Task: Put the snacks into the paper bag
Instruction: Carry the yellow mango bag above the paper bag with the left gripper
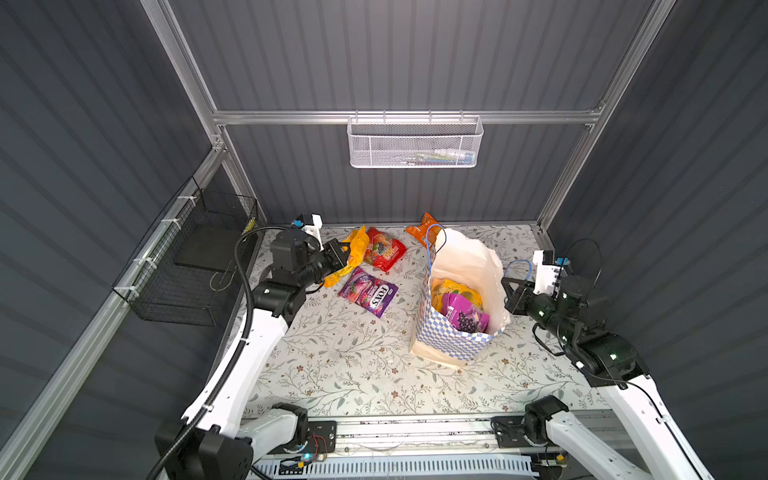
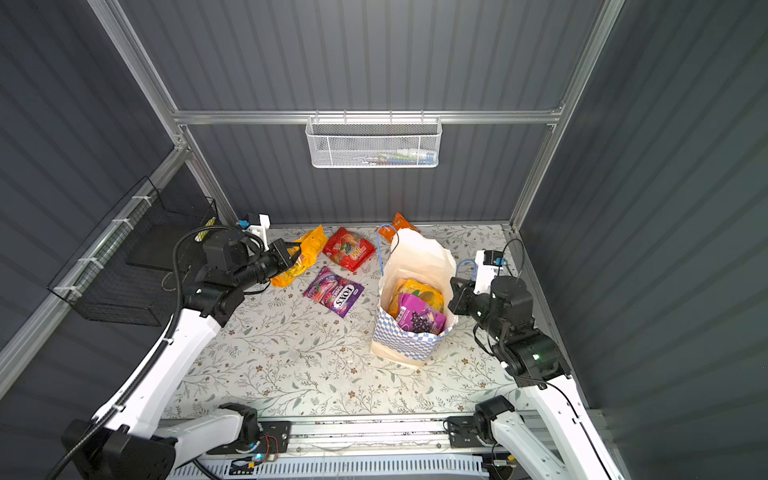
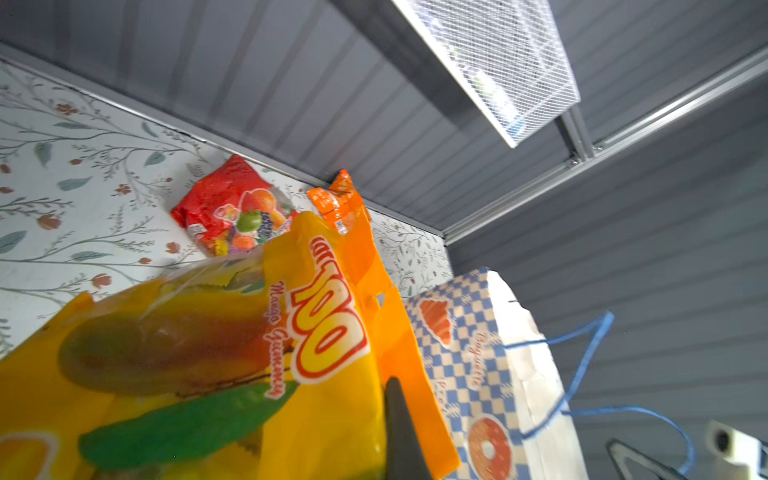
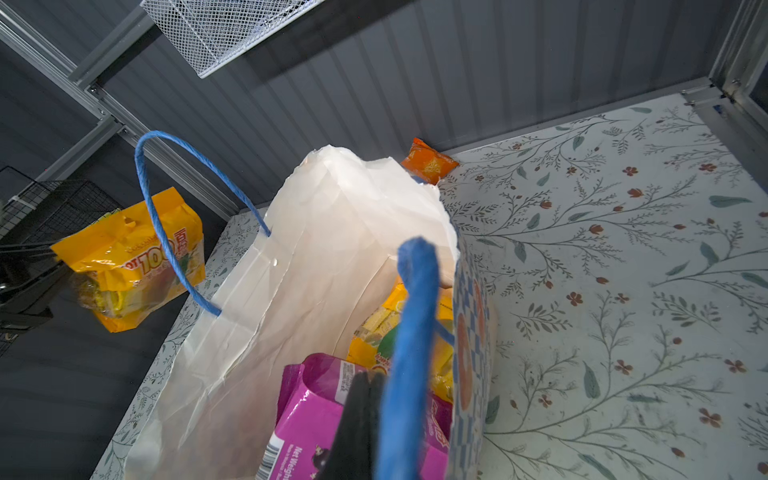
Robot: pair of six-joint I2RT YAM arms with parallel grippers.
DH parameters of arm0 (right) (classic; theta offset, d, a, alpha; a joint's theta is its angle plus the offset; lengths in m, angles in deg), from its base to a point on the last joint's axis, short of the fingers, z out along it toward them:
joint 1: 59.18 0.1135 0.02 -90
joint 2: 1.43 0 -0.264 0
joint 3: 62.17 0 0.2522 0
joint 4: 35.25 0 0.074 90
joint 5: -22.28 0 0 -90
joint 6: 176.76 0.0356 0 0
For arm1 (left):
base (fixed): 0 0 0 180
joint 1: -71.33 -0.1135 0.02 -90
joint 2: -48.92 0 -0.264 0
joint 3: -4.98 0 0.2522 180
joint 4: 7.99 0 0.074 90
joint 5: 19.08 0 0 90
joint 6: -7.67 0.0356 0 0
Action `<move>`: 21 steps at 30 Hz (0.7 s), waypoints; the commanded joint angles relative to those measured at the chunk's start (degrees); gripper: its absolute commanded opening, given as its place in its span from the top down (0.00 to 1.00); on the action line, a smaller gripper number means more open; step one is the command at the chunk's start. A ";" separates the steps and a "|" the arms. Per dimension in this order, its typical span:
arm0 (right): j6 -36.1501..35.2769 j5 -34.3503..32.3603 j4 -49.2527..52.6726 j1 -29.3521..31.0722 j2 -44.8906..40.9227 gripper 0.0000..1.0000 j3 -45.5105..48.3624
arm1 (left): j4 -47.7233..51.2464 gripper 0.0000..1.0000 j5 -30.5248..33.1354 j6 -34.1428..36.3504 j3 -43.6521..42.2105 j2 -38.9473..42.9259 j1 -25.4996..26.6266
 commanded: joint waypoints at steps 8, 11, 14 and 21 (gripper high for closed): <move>-1.10 1.01 -1.21 -0.16 -0.78 1.00 0.95 | -2.26 1.00 1.18 3.06 19.22 0.80 10.57; -1.18 0.71 -1.32 -0.16 -0.78 1.00 0.98 | -1.51 1.00 0.66 4.12 25.09 -3.46 14.66; -1.26 0.71 -1.35 -0.16 -0.69 1.00 1.06 | 0.29 1.00 2.76 7.31 31.77 -8.29 21.24; -1.43 0.54 -1.30 -0.16 -0.58 1.00 1.06 | 5.58 1.00 7.00 14.32 48.00 -20.56 34.49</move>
